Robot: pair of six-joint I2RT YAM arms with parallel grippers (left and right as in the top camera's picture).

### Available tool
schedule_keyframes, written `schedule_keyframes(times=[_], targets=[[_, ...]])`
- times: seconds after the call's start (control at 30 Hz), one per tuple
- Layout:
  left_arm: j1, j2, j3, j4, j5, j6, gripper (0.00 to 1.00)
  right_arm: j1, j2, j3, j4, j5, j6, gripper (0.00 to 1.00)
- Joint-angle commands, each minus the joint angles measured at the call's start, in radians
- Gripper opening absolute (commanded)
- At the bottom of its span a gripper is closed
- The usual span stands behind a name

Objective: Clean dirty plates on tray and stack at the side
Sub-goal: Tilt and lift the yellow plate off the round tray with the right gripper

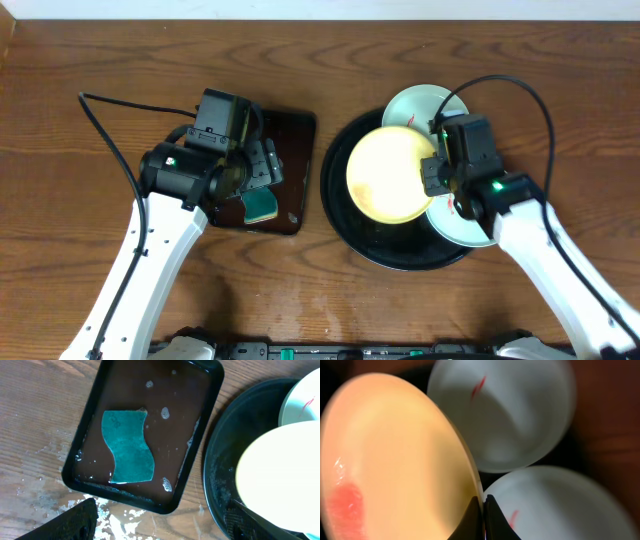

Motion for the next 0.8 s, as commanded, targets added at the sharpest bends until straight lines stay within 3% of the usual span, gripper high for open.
schedule_keyframes(times=[0.0,0.27,0.57,0.77], targets=[[0.006,-0.003,0.011,-0.005,-0.002,0.01,0.82,0.061,-0.088,0.018,0.006,0.213,0.001,0.01],[0.006,-0.003,0.011,-0.005,-0.002,0.01,0.82,0.234,-0.113,0.018,0.035,0.592,-0.053,0.01],[0.006,-0.003,0.011,-0.005,-0.002,0.01,0.82,0.537,-0.104,0.018,0.051,0.948,-0.15,0.01],[0.006,-0.003,0.011,-0.005,-0.002,0.01,0.82,0.62,-0.1,0.018,0.055,1.039,-0.219,0.01]])
